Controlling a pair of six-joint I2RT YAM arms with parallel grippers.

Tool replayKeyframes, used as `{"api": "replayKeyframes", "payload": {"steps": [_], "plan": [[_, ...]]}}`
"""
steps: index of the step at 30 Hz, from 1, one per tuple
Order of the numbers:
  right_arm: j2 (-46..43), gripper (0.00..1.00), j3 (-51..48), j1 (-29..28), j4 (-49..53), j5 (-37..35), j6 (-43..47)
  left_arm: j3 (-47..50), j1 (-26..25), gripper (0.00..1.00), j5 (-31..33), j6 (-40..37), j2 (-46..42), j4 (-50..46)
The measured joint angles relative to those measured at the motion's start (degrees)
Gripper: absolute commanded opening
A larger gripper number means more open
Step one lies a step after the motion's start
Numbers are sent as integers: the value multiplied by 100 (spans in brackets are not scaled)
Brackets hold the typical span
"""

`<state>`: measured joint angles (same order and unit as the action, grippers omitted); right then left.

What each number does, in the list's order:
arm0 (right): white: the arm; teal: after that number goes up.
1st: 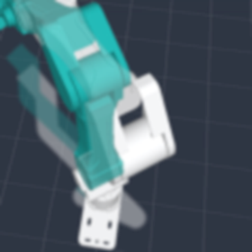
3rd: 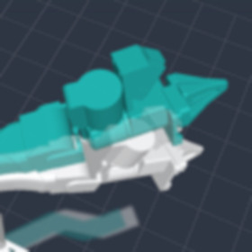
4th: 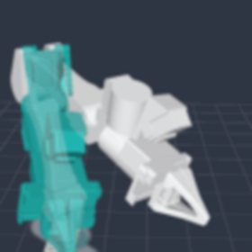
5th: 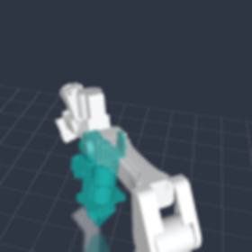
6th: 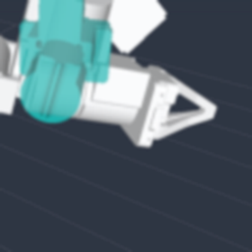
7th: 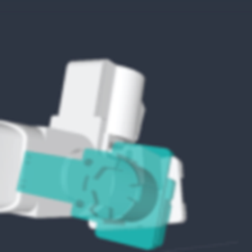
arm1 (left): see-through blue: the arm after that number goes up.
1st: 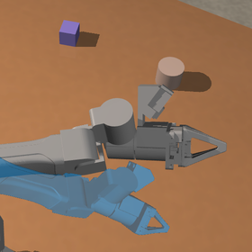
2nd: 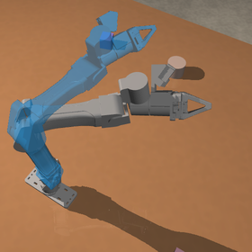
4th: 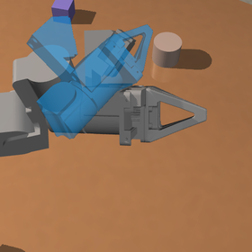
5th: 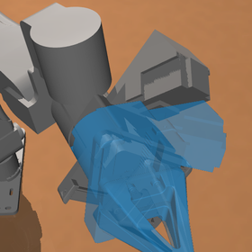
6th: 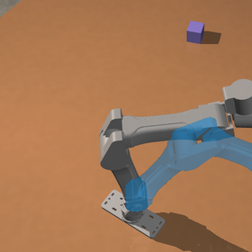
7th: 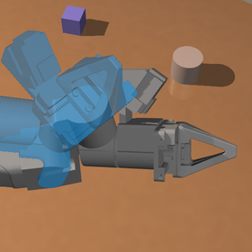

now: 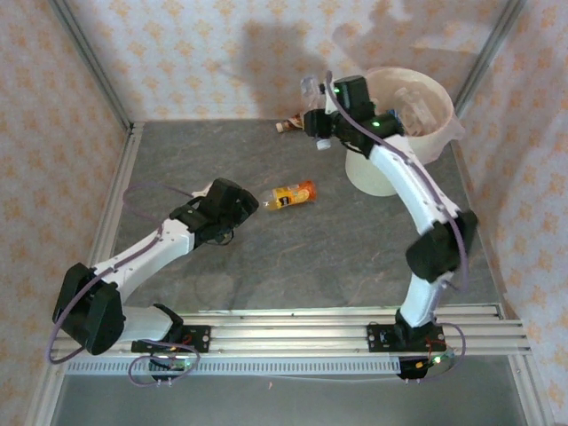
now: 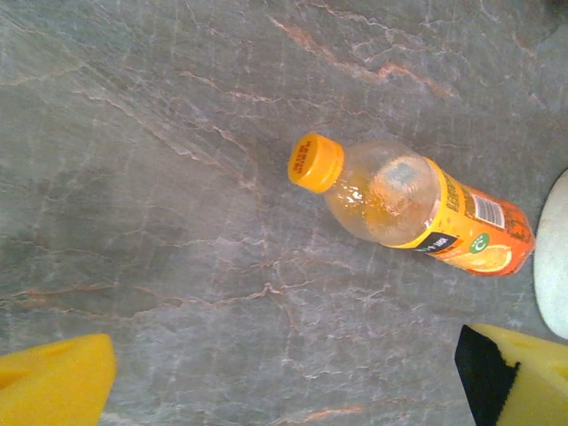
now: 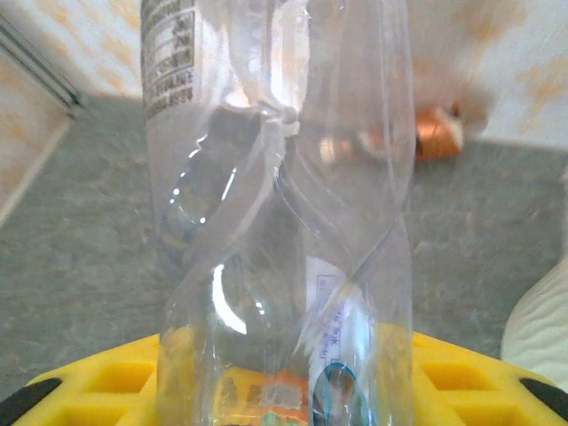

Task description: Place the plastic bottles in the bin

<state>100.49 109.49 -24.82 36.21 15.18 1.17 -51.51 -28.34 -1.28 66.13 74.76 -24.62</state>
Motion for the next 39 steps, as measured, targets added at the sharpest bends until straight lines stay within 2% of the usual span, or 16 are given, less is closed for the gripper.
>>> {"api": "replayKeyframes", "payload": {"steps": [5,10,13,18,29,31,34,36,39], "plan": [[-1075,48,-531,227,-240,-162,55,94,0,100,-105,442,37,492],[-1215,48,-525,1051,-236,-343,-85,184,0,100,-286,693,197,758],[-942,48,-358,1508,-33,-398,-153,186,0,100,-389,748,295,787],[-109,52,363,1902,372,-382,-229,186,0,100,-437,756,308,785],[1222,54,1770,1985,861,-365,-380,186,0,100,-437,745,308,776],[1401,60,2000,1985,887,-249,-459,186,0,100,-435,739,308,774],[1432,76,1969,1985,872,-37,-632,186,0,100,-433,739,308,774],[1355,81,1751,1985,693,105,-728,186,0,100,-433,737,308,774],[1086,84,1126,1985,354,297,-852,186,0,100,-433,732,310,763]]}}
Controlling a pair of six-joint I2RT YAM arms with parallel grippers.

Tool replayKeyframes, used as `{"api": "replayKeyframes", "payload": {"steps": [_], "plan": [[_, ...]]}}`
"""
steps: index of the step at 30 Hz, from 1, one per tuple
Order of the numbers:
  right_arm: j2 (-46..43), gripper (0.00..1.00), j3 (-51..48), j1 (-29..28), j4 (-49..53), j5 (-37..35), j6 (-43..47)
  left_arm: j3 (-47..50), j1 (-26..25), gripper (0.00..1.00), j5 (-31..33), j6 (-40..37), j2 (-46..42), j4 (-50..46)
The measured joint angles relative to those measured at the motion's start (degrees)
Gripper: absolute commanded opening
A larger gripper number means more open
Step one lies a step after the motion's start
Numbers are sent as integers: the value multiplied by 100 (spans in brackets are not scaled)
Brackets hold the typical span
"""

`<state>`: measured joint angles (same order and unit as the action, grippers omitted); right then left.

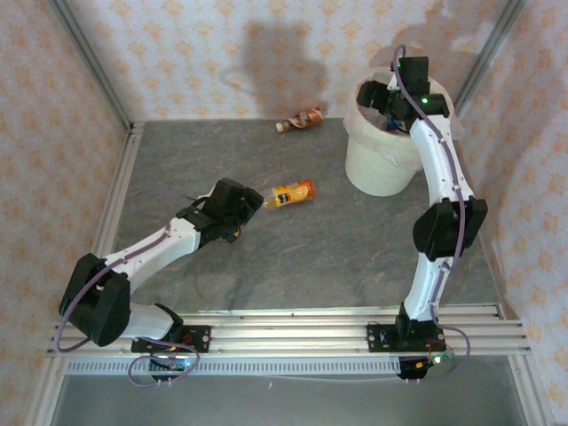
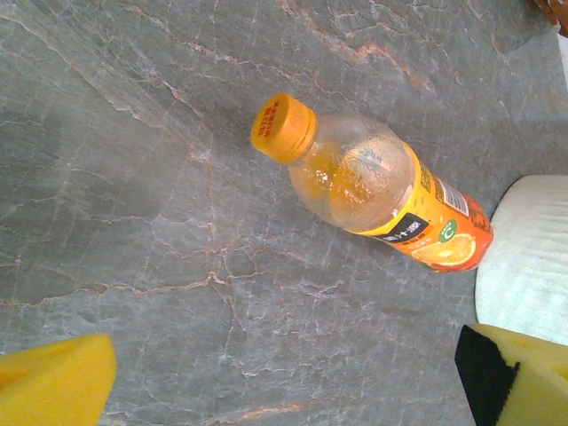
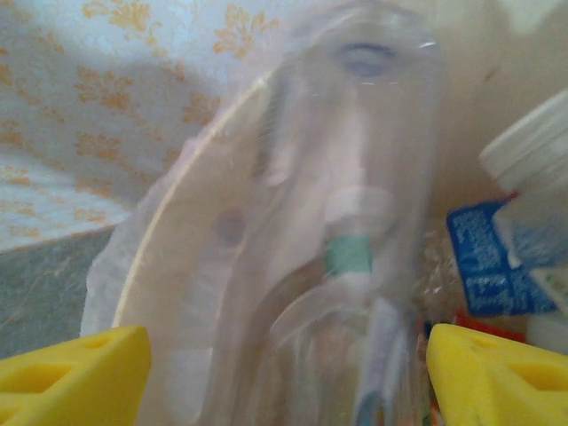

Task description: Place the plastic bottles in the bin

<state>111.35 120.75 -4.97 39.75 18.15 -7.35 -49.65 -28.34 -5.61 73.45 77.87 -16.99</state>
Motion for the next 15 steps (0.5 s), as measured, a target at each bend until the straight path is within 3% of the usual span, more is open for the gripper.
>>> {"api": "replayKeyframes", "payload": {"steps": [6,10,11,15], "plan": [[-710,87,-931,0,-664,238,-175,-2,0,100,-2,-39,111,-7],[-1338,92,-1329,0,-1056,343,-256,-17,0,100,-2,-42,273,-7],[-1480,98,-1414,0,-1119,372,-271,-31,0,100,-2,-42,306,-7],[-2247,99,-2079,0,-1537,577,-518,-131,0,100,-7,-13,538,122]]}}
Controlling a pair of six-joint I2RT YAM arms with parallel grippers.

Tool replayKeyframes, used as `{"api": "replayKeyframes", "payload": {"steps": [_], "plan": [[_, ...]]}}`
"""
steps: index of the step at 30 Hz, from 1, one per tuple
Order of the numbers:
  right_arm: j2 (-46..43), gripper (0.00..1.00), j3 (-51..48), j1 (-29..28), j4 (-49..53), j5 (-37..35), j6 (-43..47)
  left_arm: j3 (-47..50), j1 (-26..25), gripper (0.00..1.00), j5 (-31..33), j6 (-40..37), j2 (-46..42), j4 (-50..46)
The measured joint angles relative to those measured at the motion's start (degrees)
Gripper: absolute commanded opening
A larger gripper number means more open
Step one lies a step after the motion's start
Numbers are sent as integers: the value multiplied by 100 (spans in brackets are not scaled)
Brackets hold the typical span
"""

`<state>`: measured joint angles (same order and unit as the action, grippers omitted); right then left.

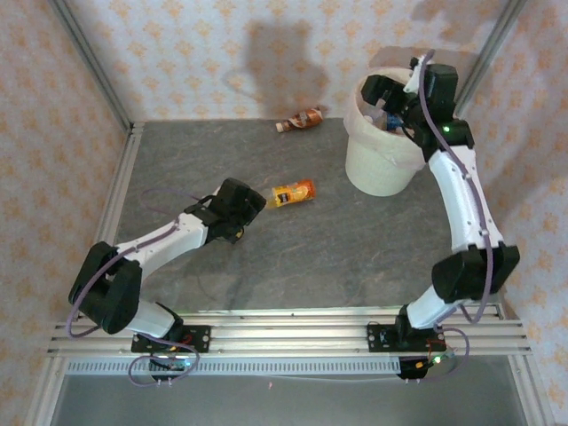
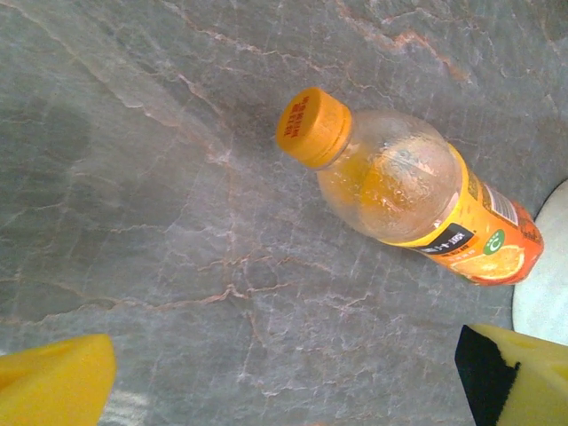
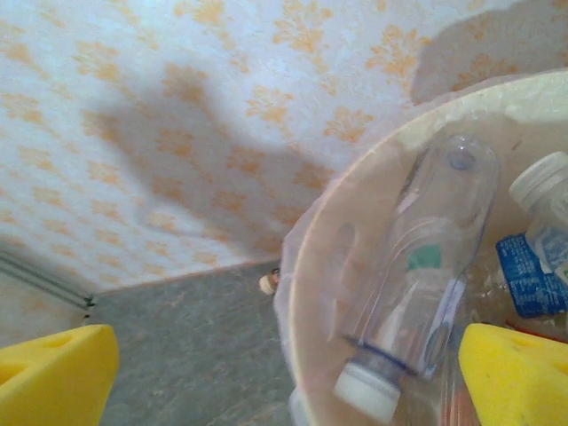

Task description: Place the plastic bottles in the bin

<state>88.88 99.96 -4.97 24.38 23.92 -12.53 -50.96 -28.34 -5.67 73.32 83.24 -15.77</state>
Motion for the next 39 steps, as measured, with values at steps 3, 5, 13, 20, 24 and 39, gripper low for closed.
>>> {"api": "replayKeyframes", "payload": {"steps": [3,5,13,20,24,39], "plan": [[-673,99,-791,-11,-354,365,-258,-103,0,100,-9,94,247,201],[-1054,99,-1250,-55,-494,584,-356,-162,0,100,9,225,435,372],[-2028,99,-1945,-566,-365,1060,-227,-79,0,100,450,1255,901,1322],[-2782,99,-2354,-673,22,994,-74,-249,-15,100,595,2214,1593,1886],[-3021,99,-2524,-673,273,848,31,-350,-17,100,601,2787,1923,2151],[-3209,99,-2747,-673,861,562,426,-1399,-79,58,455,3021,3008,2535]]}}
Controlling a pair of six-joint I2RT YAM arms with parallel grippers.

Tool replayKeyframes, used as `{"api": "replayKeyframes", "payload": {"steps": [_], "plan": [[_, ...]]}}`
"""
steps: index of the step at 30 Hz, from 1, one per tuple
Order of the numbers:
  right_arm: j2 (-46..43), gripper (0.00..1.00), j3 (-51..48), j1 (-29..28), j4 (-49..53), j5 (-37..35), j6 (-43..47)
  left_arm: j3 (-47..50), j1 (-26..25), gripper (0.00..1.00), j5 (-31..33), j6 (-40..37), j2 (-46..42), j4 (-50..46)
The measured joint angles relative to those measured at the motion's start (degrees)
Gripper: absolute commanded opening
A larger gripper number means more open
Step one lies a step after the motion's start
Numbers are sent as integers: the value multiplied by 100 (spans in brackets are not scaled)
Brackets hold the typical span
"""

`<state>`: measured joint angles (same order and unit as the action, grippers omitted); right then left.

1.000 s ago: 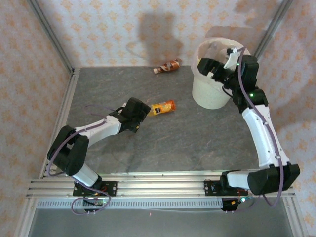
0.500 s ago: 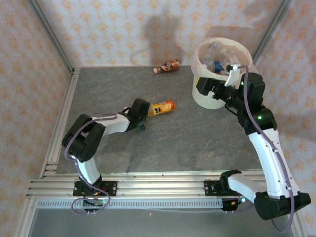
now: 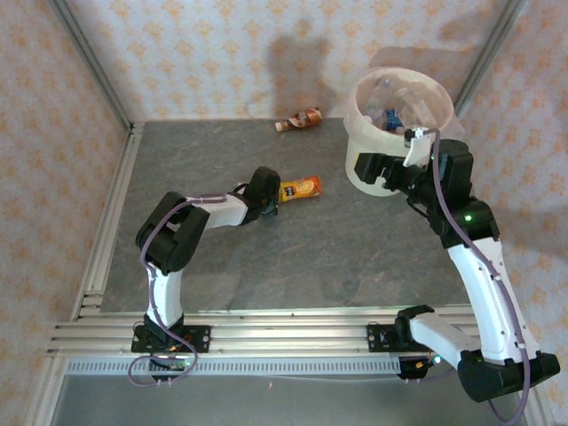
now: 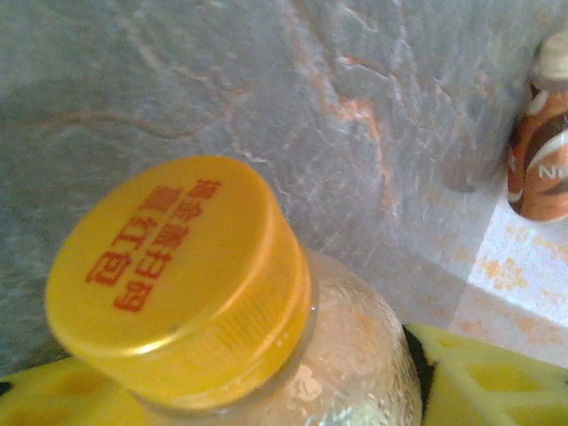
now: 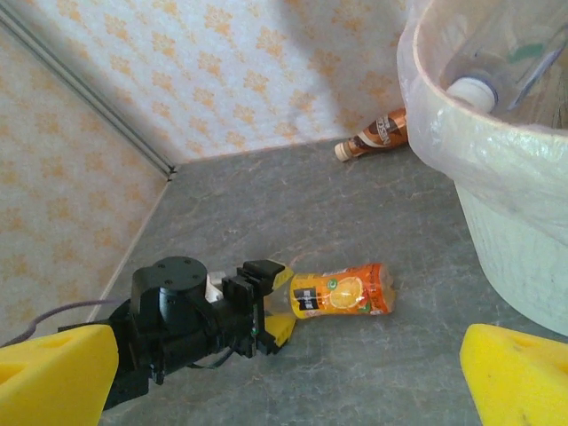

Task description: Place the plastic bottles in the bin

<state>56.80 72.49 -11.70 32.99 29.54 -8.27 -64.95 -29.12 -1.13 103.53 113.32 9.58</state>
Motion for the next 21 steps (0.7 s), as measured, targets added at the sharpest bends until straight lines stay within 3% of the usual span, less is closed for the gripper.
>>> {"api": "replayKeyframes", "payload": {"steps": [5,10,17,21], "plan": [[-9,99,-247,0,-4,120,46,2,-2,50,35,-525,-81,-55],[-39,99,-586,-81,-295,531,74,-2,-2,45,52,-1532,-741,-575],[44,99,-811,-546,-614,883,490,-662,-114,45,59,-3783,-2146,-1869],[367,99,-750,-901,-647,1010,826,-968,-179,45,-271,-5062,-2944,-2400]]}}
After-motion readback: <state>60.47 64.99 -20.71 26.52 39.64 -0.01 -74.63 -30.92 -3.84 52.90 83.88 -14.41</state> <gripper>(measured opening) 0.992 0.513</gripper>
